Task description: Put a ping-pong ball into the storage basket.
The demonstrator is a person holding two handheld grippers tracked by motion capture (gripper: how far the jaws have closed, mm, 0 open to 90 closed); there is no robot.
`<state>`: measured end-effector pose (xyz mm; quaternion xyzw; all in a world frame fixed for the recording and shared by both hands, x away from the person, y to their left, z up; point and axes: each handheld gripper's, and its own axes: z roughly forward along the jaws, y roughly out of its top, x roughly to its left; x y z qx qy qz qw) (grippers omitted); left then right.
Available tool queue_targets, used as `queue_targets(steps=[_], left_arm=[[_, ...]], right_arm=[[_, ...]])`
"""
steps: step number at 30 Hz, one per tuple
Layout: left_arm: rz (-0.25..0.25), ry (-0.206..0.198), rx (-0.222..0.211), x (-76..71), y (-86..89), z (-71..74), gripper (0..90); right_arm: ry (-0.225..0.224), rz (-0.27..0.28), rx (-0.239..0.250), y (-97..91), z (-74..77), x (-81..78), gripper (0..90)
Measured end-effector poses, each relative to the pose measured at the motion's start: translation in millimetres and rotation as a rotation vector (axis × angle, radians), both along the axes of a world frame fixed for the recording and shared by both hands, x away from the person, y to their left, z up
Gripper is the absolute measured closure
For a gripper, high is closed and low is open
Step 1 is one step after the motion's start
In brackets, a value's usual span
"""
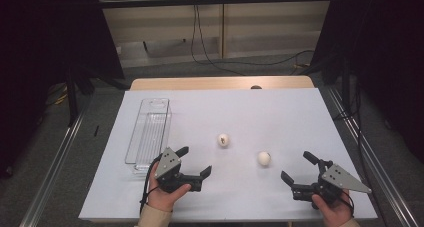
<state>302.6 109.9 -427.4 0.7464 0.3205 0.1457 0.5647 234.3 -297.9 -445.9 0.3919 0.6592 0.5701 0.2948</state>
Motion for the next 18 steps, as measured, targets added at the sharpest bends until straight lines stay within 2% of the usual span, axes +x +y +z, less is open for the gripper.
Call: queue_targets(steps=[18], left_arm=[[-0.038, 0.008, 0.023, 5.2, -23.5, -1.6, 1.6]], right_arm=[[-0.002, 0.002, 0.006, 0.0, 0.6, 0.7, 0.8]])
